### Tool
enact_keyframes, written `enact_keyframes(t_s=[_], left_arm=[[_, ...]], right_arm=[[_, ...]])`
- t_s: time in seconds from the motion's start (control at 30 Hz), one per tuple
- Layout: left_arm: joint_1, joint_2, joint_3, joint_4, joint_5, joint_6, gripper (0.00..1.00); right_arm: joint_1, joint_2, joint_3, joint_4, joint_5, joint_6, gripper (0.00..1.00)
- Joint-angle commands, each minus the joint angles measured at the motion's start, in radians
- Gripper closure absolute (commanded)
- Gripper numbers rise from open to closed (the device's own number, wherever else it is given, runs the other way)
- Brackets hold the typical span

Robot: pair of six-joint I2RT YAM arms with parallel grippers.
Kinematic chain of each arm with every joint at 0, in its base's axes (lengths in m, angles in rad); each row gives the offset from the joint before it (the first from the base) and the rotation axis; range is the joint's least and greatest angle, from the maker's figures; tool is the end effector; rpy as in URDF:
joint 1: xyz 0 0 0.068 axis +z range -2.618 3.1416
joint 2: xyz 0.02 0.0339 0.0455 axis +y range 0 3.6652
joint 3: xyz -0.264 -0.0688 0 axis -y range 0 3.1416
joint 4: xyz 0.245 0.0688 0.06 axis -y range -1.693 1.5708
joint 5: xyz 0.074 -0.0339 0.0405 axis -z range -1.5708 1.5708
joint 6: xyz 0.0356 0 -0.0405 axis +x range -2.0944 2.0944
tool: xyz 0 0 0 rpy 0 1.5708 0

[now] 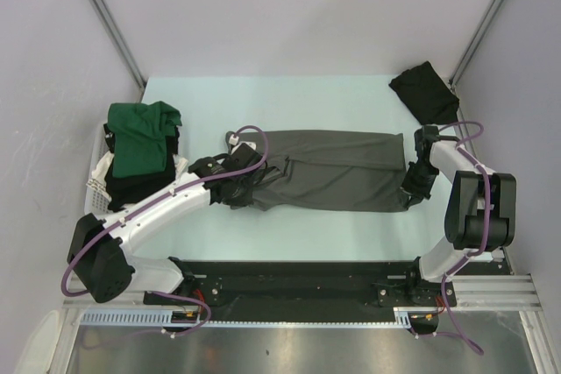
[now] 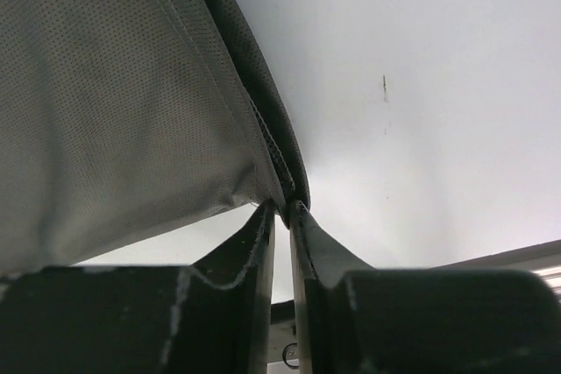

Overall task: Fold and stack the t-shirts
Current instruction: Grap the side of the flattened tshirt closest away from the robot with both arms

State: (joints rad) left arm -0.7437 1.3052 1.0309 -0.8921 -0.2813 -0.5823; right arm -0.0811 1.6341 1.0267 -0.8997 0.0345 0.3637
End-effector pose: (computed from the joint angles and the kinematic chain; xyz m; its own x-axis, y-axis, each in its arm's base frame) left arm 0.1873 -0.1588 0.2602 -0.8786 0.0903 -0.4690 0.1040 0.9946 -0.0032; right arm 0.2781 -0.0238 0.1771 -0.9000 0.4298 -0.0717 0.4316 0.9020 -0.0095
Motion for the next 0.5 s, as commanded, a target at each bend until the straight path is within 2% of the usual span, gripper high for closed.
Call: enact_keyframes(t_s=[0.0, 0.17, 0.47], left_arm=[[0.006, -0.021, 0.024, 0.016, -0.001, 0.019, 0.99], [0.007, -0.024, 0.04, 0.007, -0.018, 0.021, 0.99], [0.033, -0.012, 0.081, -0.007, -0.05, 0.045, 0.99]], right_arm=[[-0.005, -0.01, -0.005, 0.004, -0.024, -0.006, 0.86], [-0.006, -0.008, -0.007, 0.013, -0.05, -0.011, 0.93], [-0.034, -0.042, 0.012, 0.018, -0.073, -0.016, 0.98]])
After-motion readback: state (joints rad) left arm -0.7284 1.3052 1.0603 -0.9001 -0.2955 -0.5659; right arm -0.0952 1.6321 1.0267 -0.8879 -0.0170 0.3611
